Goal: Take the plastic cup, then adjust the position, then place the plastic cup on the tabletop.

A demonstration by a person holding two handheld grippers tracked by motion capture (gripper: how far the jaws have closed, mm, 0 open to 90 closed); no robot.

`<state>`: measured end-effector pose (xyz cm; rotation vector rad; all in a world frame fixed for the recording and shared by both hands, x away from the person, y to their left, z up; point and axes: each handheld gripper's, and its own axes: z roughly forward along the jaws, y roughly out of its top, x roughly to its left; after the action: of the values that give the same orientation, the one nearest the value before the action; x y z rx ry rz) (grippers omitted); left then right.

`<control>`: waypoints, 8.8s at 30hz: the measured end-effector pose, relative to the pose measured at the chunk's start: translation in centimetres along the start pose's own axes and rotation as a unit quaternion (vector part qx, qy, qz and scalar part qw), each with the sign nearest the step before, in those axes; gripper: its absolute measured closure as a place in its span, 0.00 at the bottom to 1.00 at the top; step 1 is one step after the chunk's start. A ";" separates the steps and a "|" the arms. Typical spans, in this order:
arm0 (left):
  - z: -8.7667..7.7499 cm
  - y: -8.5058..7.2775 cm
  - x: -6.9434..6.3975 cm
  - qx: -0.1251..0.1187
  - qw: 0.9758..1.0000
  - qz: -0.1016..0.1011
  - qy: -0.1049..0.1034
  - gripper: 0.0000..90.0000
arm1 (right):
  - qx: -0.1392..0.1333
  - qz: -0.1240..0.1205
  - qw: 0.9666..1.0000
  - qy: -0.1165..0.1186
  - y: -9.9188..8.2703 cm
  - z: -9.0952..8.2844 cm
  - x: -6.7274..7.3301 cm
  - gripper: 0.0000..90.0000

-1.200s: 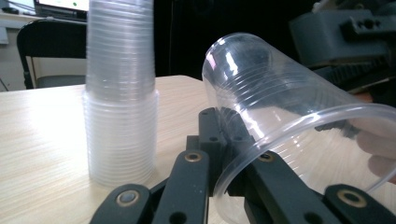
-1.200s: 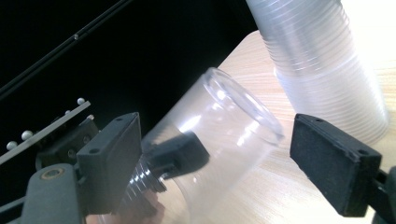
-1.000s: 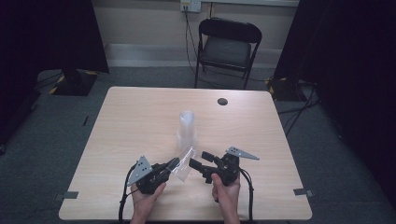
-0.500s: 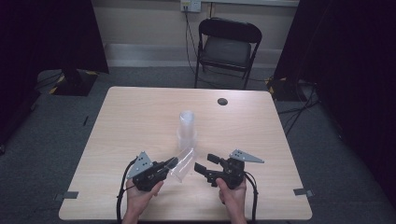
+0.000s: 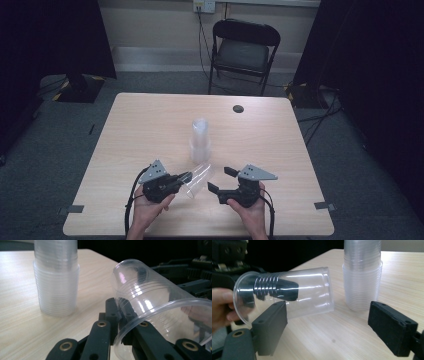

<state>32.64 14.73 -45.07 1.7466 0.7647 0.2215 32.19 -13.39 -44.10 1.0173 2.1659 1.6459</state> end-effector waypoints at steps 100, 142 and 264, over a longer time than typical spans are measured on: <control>4.4 2.3 -0.7 0.147 0.989 -0.024 -0.018 0.91 | 0.060 -0.286 0.956 -0.029 -0.2 3.2 4.9 0.33; 3.4 2.2 -0.5 0.057 0.997 -0.042 -0.010 0.57 | 0.044 -0.250 0.966 -0.057 0.2 2.4 3.2 0.34; -2.8 -2.6 1.7 -0.009 0.990 -0.043 0.130 0.25 | 0.038 -0.023 0.981 -0.191 1.7 6.3 -11.9 0.29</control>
<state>31.51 18.28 -46.98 1.6813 1.0219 0.4024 45.12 -16.15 -47.22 1.1836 1.9879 1.2323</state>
